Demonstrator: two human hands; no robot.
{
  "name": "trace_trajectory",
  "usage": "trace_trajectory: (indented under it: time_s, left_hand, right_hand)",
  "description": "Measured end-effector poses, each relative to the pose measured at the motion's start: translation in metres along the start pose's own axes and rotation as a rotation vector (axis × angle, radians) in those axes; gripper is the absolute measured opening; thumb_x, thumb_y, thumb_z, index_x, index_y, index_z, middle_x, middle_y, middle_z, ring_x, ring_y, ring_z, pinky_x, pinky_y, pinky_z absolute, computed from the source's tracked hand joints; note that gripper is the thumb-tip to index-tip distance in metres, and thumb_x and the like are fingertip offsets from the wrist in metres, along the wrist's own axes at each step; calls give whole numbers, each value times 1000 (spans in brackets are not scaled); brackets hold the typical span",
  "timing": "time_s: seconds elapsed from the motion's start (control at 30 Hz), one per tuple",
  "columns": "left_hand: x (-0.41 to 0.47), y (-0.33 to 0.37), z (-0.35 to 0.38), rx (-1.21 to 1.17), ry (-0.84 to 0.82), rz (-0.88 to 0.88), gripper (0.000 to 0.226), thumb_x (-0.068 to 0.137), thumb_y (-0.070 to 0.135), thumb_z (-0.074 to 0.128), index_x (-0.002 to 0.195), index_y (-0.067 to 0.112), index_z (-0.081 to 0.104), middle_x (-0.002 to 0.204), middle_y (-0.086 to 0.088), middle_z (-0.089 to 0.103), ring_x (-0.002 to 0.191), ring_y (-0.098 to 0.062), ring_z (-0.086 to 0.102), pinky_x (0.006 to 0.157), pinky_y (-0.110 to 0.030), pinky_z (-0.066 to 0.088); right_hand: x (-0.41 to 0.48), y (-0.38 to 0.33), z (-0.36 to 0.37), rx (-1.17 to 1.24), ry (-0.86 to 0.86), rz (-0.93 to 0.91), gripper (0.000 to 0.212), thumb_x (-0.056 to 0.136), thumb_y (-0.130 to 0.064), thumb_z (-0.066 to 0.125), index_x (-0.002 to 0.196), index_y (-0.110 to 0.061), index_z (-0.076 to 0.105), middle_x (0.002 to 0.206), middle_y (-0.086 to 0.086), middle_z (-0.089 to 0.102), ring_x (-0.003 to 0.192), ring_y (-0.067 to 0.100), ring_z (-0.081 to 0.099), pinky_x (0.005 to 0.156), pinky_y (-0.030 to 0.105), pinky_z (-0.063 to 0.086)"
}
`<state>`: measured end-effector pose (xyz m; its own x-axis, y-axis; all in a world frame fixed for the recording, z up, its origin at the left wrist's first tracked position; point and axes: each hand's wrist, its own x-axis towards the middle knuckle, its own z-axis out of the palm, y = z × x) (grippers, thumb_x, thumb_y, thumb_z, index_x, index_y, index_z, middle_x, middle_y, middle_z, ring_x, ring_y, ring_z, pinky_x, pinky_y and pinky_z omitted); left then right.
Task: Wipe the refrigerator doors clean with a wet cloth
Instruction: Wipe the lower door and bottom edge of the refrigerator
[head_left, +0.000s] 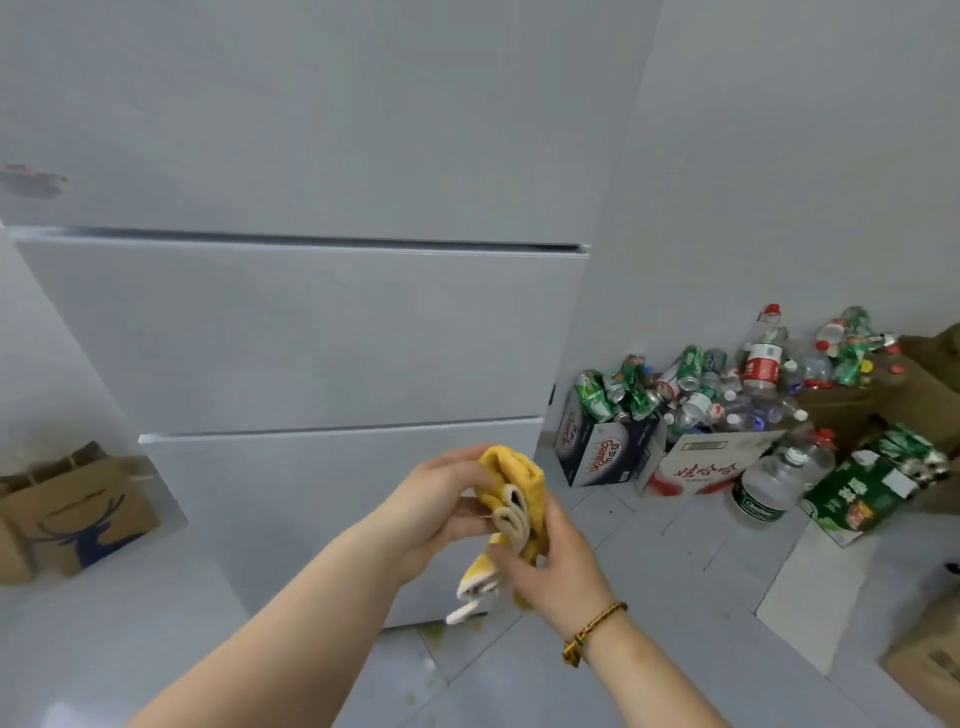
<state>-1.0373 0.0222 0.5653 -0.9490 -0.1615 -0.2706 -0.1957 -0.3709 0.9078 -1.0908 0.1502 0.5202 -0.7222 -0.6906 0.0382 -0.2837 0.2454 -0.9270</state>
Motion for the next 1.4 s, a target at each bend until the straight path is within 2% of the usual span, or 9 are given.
trace_trajectory:
  time_s: [0.07, 0.17, 0.23, 0.37, 0.6, 0.87, 1.07, 1.23, 1.4]
  left_hand:
    - [7, -6, 33, 22, -85, 6, 37, 61, 1, 52, 89, 18, 68, 84, 0, 66, 75, -13, 63, 70, -21, 55]
    - [29, -19, 65, 450, 14, 65, 60, 71, 2, 67, 124, 20, 47, 109, 4, 56, 83, -5, 56, 78, -19, 49]
    - [43, -23, 79, 621, 86, 122, 49, 75, 8, 71, 116, 23, 49, 97, 7, 55, 84, -4, 51, 74, -13, 46]
    - [72, -32, 94, 500, 175, 139, 17, 76, 13, 72, 76, 20, 56, 70, 7, 55, 67, -3, 53, 56, -7, 42]
    - [151, -46, 101, 325, 345, 180, 16, 76, 13, 71, 72, 14, 55, 63, 3, 55, 59, -6, 53, 51, -10, 44]
    - [247, -37, 104, 290, 461, 144, 10, 81, 14, 66, 83, 22, 60, 77, 6, 62, 71, -1, 59, 67, -11, 48]
    - [285, -49, 100, 403, 600, 102, 13, 86, 10, 59, 98, 15, 63, 76, 13, 60, 61, 18, 54, 63, 1, 40]
    - [291, -76, 91, 292, 994, 21, 20, 87, 5, 56, 82, 25, 58, 84, 8, 61, 80, -1, 57, 65, -4, 39]
    - [319, -124, 105, 269, 1152, -179, 31, 93, 2, 41, 114, 16, 58, 106, 6, 56, 105, -7, 49, 85, -13, 31]
  right_hand:
    - [-9, 9, -38, -11, 37, 14, 42, 84, 0, 55, 103, -36, 46, 92, -14, 58, 83, 2, 56, 68, 3, 42]
    - [-16, 18, -86, 42, -12, 63, 44, 87, 5, 46, 89, -39, 47, 84, -14, 58, 78, -2, 53, 63, 3, 43]
    - [-13, 25, -106, 82, -65, 81, 46, 86, 8, 45, 92, -37, 49, 87, -12, 59, 80, -2, 54, 65, 5, 45]
    - [-4, 44, -127, 157, -122, 171, 31, 86, 0, 53, 95, -30, 50, 88, -7, 61, 78, 2, 59, 66, 12, 50]
    - [55, 83, -166, 176, -165, 232, 25, 86, -4, 57, 89, -28, 52, 85, -7, 64, 66, -6, 63, 62, 12, 50]
    - [155, 109, -222, 82, -150, 174, 33, 87, -6, 57, 88, -38, 51, 86, -11, 63, 79, 0, 59, 60, 9, 48]
    - [215, 145, -238, 19, -266, 133, 27, 85, -3, 58, 98, -26, 54, 86, -17, 58, 79, -6, 53, 62, 2, 44]
    - [272, 169, -245, -26, -487, 78, 26, 87, -4, 56, 88, -30, 55, 80, -16, 56, 74, -4, 52, 59, 2, 43]
    - [324, 199, -259, 8, -633, 65, 35, 87, -4, 55, 76, -36, 49, 74, -10, 57, 68, 3, 52, 54, 9, 43]
